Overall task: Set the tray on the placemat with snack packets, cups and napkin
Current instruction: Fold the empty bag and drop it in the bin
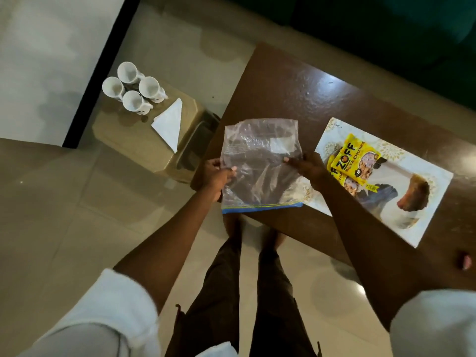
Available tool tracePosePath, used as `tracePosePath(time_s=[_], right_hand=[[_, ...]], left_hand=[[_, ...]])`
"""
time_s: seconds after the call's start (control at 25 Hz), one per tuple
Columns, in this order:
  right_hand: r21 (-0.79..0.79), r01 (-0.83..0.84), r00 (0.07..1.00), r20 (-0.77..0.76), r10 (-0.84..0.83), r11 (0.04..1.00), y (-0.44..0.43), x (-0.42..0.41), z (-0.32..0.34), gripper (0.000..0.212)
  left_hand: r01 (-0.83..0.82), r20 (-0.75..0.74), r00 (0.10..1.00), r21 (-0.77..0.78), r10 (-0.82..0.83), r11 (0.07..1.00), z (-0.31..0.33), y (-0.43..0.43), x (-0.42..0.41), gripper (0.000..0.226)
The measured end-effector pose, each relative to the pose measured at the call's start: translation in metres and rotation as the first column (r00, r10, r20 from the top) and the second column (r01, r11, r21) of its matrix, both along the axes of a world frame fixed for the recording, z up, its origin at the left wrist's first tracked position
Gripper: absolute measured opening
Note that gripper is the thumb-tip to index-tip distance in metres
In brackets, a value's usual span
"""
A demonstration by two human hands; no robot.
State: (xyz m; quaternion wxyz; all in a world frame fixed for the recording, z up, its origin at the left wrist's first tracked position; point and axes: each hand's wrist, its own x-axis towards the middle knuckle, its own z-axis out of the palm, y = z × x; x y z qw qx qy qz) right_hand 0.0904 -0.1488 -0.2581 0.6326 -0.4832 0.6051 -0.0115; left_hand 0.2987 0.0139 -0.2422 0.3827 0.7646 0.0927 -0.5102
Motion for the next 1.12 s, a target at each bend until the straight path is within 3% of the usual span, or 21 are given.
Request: tracePosePath(time_s=[0.2, 0.4, 0.52, 0.68, 0.72, 0.8, 0.88, 0.96, 1.0, 1.04, 1.12], right_hand=[[0.009, 0.121, 0.98, 0.16, -0.121, 0.993, 0.012, -0.022, 0.1, 0.012], [-0.148, 0.223, 0.962, 0.194, -0.193, 0.963, 0.022, -0.055, 0.222, 0.033], [-0.223, 0.316, 0.929, 0.27, -0.253, 0.922, 0.018, -0.071, 0.286, 0.032], [-0.335, 0.424, 0.878, 0.378, -0.292, 0.841, 0.01, -0.086, 0.354, 0.04], [-0.355, 0.439, 0.868, 0.405, -0.288, 0.825, 0.01, -0.092, 0.366, 0.045], [-0.413, 0.393, 0.88, 0.429, -0.205, 0.822, 0.015, -0.108, 0.388, 0.059], [-0.508, 0.257, 0.925, 0.375, -0.059, 0.822, 0.021, -0.126, 0.405, 0.07], [-0.581, 0.147, 0.958, 0.287, 0.032, 0.801, 0.028, -0.142, 0.419, 0.066], [-0.613, 0.116, 0.97, 0.239, 0.044, 0.781, 0.031, -0.147, 0.427, 0.059], [-0.645, 0.106, 0.98, 0.197, 0.031, 0.757, 0.034, -0.151, 0.434, 0.051], [-0.702, 0.121, 0.99, 0.136, -0.035, 0.702, 0.036, -0.159, 0.447, 0.033]], left_hand=[[0.011, 0.243, 0.968, -0.259, 0.054, 0.966, 0.09, -0.009, -0.001, 0.046], [0.122, 0.417, 0.907, -0.41, 0.067, 0.904, 0.204, -0.016, -0.015, 0.028], [0.232, 0.466, 0.884, -0.497, 0.032, 0.836, 0.261, -0.021, -0.02, 0.026], [0.418, 0.499, 0.854, -0.496, -0.144, 0.761, 0.328, -0.034, -0.033, 0.019], [0.481, 0.499, 0.839, -0.493, -0.217, 0.726, 0.34, -0.036, -0.036, 0.03], [0.64, 0.579, 0.738, -0.436, -0.347, 0.632, 0.36, -0.038, -0.041, 0.064], [0.813, 0.773, 0.477, -0.206, -0.419, 0.545, 0.372, -0.039, -0.047, 0.084], [0.866, 0.92, 0.188, 0.011, -0.345, 0.501, 0.386, -0.04, -0.054, 0.068], [0.863, 0.961, 0.106, 0.039, -0.256, 0.503, 0.395, -0.042, -0.054, 0.05], [0.865, 0.981, 0.088, 0.011, -0.173, 0.502, 0.402, -0.044, -0.053, 0.033], [0.884, 0.973, 0.204, -0.136, -0.108, 0.446, 0.414, -0.052, -0.047, 0.017]])
